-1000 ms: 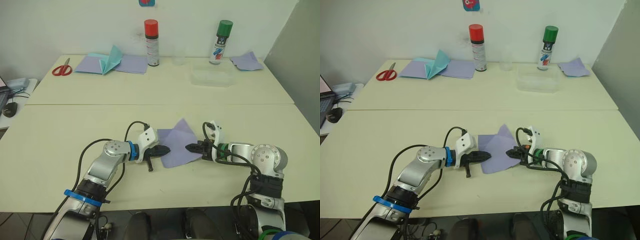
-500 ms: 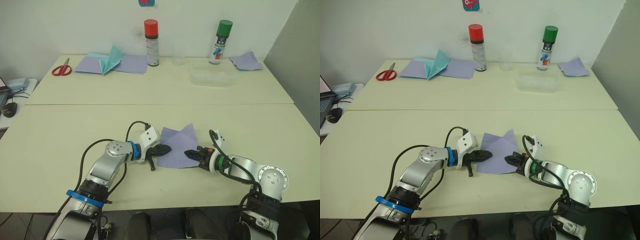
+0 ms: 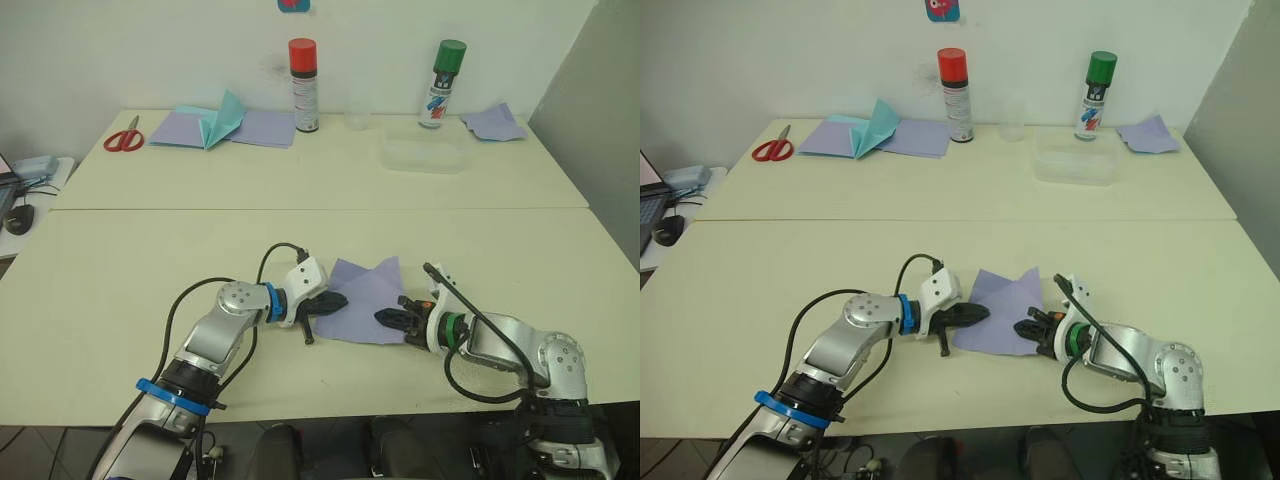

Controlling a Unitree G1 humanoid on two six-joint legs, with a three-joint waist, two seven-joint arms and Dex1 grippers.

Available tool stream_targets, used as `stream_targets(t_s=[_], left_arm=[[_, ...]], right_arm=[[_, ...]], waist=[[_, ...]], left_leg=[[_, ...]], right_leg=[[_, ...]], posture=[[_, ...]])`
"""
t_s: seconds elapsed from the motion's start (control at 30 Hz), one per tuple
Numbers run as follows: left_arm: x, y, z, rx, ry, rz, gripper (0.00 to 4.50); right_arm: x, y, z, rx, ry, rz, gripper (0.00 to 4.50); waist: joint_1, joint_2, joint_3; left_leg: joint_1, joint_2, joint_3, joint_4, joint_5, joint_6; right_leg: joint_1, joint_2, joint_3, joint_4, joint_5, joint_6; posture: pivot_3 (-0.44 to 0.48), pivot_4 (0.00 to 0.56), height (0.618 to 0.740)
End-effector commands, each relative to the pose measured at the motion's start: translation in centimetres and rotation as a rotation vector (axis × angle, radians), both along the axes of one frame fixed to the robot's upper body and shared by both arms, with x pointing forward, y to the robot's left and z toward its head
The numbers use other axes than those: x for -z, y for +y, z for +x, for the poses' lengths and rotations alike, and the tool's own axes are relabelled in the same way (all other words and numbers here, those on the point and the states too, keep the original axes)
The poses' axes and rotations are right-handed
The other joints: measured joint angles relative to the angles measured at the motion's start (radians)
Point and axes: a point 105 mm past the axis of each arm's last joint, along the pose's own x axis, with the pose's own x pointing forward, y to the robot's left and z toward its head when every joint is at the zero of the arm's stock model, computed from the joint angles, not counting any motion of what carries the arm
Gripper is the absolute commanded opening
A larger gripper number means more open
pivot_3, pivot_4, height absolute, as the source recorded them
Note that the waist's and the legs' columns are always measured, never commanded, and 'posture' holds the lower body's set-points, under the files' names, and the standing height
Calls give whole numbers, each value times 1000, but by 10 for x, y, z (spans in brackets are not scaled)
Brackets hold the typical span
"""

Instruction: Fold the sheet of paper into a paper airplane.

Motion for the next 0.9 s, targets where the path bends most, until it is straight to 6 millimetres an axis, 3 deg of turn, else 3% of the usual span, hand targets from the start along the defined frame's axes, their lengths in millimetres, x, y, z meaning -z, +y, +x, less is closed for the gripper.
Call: stream_targets(t_s=[0.03,0.27,0.5,0.63,0.8,0.9], left_arm=[[24,8,-7,-13,72,78,0],[20,2,-7,4,88,57,0],[31,3,-9,-8,110,106,0],[35,1,-11,-8,117,108,0],[37,1,-12,-9,123,114,0],[39,2,-13,-8,127,120,0]], right_arm=[[-10,-2,2,-42,-65,-8,18],[-7,-9,8,-93,-126,-78,18],[-11,-13,11,-184,-222,-131,18],[-13,-14,11,-203,-243,-121,848],[-21,-25,18,-211,-300,-159,2493],[-39,-38,29,-210,-399,-221,3530]], waist=[[0,0,0],[3,0,0],[8,0,0],[12,0,0],[12,0,0],[12,0,0]], left_leg=[[0,0,0,0,0,0],[0,0,0,0,0,0],[0,0,0,1,0,0],[0,0,0,1,0,0],[3,1,-1,3,0,0],[3,1,0,5,0,0]], right_leg=[[0,0,0,0,0,0],[0,0,0,0,0,0],[0,0,0,0,0,0],[1,0,-1,0,0,0],[5,0,-2,0,0,0],[5,0,-1,0,1,2]], posture=[[0,150,740],[0,150,740],[0,150,740],[0,150,740],[0,150,740],[0,150,740]])
